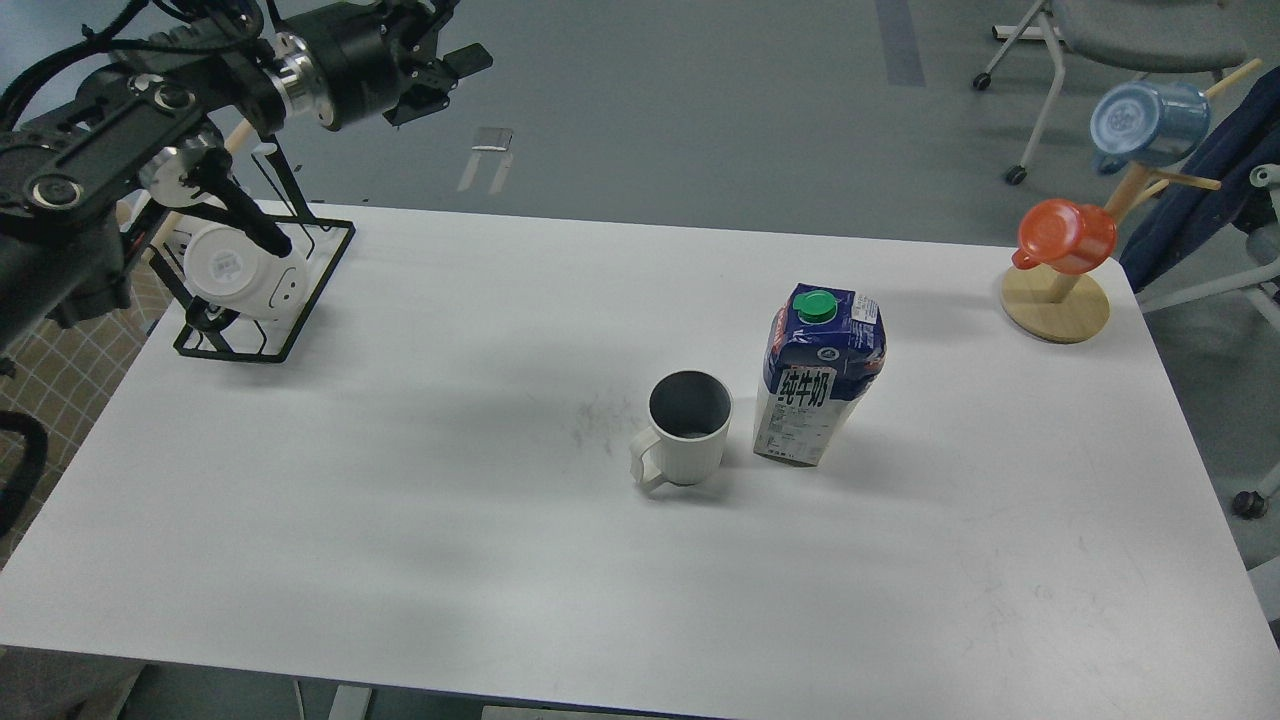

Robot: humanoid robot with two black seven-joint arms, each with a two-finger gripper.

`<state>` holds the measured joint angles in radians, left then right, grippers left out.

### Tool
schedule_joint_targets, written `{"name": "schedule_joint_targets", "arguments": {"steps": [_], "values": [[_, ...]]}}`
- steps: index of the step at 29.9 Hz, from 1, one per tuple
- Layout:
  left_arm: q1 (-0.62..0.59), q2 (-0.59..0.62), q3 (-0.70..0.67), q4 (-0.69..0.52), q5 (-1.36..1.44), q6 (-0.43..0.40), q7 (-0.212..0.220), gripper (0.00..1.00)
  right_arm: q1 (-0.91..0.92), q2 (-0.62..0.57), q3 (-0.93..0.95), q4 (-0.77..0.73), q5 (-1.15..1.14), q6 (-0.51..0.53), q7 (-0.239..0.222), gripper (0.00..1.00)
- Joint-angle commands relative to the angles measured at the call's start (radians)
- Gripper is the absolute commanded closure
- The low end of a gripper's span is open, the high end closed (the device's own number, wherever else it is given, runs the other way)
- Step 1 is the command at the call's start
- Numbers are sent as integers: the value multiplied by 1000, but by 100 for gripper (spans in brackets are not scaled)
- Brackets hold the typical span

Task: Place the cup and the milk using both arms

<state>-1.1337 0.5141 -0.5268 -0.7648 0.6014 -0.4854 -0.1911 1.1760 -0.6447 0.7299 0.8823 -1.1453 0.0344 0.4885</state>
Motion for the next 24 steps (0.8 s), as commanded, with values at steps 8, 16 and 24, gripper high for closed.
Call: {"name": "schedule_joint_targets", "arguments": {"steps": [8, 16, 24], "values": [[32, -181, -45, 248, -248, 2, 7, 2, 79, 364, 0, -336, 394, 138, 0, 3], [98, -217, -53, 280, -296, -3, -2, 2, -45, 476, 5, -347, 687, 352, -15, 0], [130, -218, -145, 282, -394, -3, -1, 1, -102, 494, 125, -391, 693, 454, 0, 0]]}}
